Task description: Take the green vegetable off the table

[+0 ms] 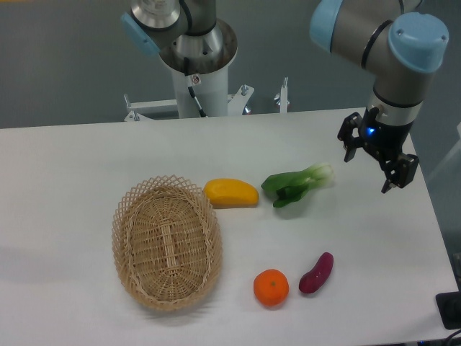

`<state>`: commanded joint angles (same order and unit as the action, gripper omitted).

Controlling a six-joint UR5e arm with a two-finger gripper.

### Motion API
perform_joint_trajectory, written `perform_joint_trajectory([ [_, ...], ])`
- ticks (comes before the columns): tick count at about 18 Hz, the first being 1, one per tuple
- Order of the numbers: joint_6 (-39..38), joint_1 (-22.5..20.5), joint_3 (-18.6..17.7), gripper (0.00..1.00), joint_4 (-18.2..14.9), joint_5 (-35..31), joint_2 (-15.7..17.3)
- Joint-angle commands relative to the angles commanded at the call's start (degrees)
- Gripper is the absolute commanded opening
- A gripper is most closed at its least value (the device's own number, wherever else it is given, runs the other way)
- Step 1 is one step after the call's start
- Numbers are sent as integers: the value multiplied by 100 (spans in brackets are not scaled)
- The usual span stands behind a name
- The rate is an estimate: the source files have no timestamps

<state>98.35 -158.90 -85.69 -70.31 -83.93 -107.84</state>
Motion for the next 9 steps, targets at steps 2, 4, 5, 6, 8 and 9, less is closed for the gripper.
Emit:
perform_joint_trajectory([
  [2,26,-62,-123,100,35,0,18],
  [4,27,-71,-334,100,236,-9,27],
  [5,35,-88,-535,100,394,-9,27],
  [6,35,-106,-763,100,648,-9,27],
  [8,18,-97,-1115,100,1123,-9,27],
  [9,35,-80,-1282,100,1273,-9,9],
])
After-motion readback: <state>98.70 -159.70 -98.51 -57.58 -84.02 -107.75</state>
